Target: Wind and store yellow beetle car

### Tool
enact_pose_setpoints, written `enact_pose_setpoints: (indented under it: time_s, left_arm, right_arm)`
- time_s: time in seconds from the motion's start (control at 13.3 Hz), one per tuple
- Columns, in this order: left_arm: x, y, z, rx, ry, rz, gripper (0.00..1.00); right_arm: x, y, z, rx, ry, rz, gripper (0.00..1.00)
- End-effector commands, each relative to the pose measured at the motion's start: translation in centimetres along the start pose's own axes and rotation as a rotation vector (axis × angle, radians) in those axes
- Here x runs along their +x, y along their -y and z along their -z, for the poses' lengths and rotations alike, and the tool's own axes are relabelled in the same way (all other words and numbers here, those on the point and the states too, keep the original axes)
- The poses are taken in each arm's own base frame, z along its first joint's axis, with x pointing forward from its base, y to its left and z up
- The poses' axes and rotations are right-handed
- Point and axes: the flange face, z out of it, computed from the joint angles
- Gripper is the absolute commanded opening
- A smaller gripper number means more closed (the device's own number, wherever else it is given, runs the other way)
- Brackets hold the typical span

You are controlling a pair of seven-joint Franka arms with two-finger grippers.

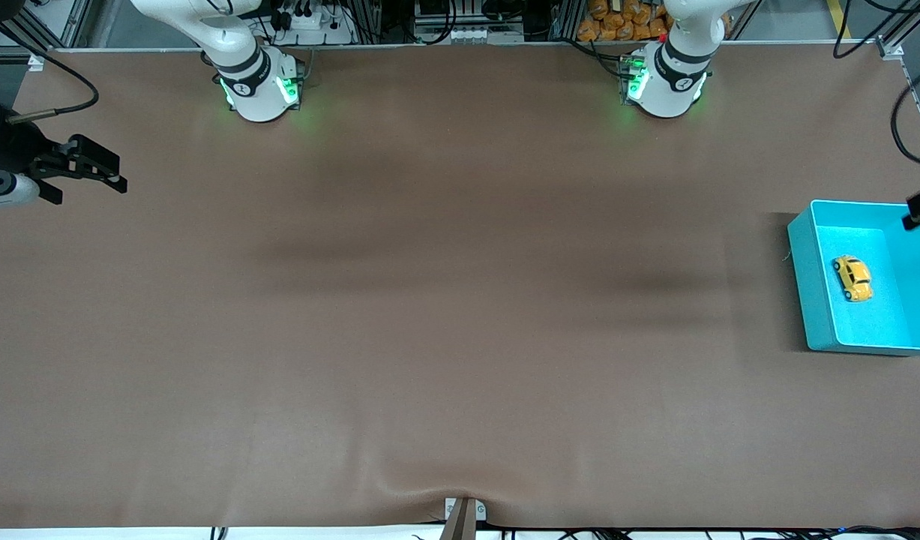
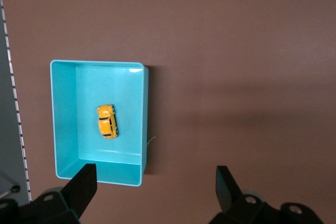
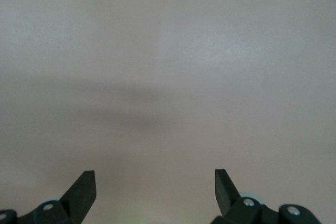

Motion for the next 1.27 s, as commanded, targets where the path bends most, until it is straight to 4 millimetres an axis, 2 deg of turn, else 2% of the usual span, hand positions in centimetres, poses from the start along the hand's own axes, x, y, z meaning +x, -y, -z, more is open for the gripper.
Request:
enact_pose_setpoints:
  time_s: [0.0, 0.22, 0.45, 0.67, 1.2]
  left_arm:
    - [-1.2, -4.2, 3.1, -0.007, -0.018, -0.013, 1.00]
    - [-1.9, -9.8, 4.3, -0.010, -0.004, 0.039, 1.00]
    - [-2.3, -12.4, 4.7, -0.098, 0.009, 0.008, 1.00]
    - [-2.7, -12.9, 4.2, -0.152, 0.043, 0.002, 1.00]
    - [-2.6, -12.0, 3.9, -0.143, 0.046, -0.058, 1.00]
  right_arm:
    - [0.3, 0.0, 0.3, -0.002, 0.001, -0.011, 1.00]
    - [0.3, -0.2, 0.3, -0.002, 0.000, -0.017, 1.00]
    - [0.2, -0.2, 0.4, -0.002, -0.001, -0.016, 1.00]
    - [0.2, -0.2, 0.4, -0.002, -0.001, -0.017, 1.00]
    - [0.3, -0.2, 0.5, -0.003, -0.004, -0.028, 1.00]
